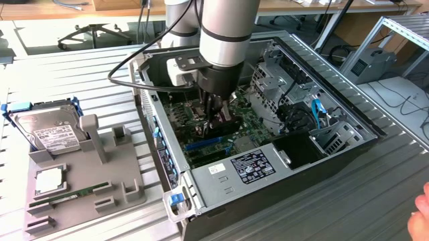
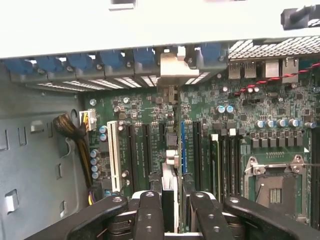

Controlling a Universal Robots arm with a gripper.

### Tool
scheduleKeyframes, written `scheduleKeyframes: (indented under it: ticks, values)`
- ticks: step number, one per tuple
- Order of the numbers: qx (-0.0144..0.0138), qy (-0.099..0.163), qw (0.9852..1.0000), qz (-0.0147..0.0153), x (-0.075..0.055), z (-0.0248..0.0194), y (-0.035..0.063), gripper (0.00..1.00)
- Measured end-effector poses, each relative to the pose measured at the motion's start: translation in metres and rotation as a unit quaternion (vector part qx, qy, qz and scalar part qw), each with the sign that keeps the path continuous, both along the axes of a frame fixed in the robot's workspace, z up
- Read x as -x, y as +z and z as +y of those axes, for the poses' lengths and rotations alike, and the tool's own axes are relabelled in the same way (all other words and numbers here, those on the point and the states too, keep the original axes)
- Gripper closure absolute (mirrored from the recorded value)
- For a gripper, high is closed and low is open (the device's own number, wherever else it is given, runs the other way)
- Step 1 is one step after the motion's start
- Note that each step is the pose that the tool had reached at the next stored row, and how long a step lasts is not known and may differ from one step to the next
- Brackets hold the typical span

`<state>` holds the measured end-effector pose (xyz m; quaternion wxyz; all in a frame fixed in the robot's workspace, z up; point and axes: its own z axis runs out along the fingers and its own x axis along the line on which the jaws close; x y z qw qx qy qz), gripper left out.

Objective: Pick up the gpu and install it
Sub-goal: 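Insert the gpu into the slot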

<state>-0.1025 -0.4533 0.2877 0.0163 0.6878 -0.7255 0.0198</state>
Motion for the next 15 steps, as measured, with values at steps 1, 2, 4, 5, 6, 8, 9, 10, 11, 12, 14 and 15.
scheduleKeyframes:
  ticks: [1,2,4,5,6,8,9,10,11,12,14,15]
  values:
    - [0.0,0.001,1.0,0.0,0.0004,0.0003,-0.0001,0.74]
    - [0.0001,0.002,1.0,0.0001,0.0009,0.001,-0.0001,0.74]
    - [0.0001,0.003,1.0,0.0,0.0012,0.0024,-0.0004,0.74]
    - [0.0001,0.004,1.0,0.0001,0.0014,0.0032,-0.0006,0.74]
    - [0.0,0.004,1.0,0.0,0.0015,0.0039,-0.0008,0.74]
    - [0.0,0.005,1.0,0.0,0.0026,0.0045,-0.0011,0.74]
    - [-0.0001,0.005,1.0,0.0,0.0033,0.0045,-0.0012,0.74]
    - [-0.0008,0.006,1.0,0.0,0.0038,0.0045,-0.0016,0.74]
    - [-0.0015,0.006,1.0,0.0,0.0039,0.0045,-0.0023,0.74]
    - [-0.0024,0.006,1.0,0.0,0.004,0.0046,-0.0031,0.74]
    - [-0.0033,0.006,1.0,0.0,0.0046,0.0046,-0.005,0.74]
    - [-0.0034,0.007,1.0,0.0,0.0049,0.0046,-0.0061,0.74]
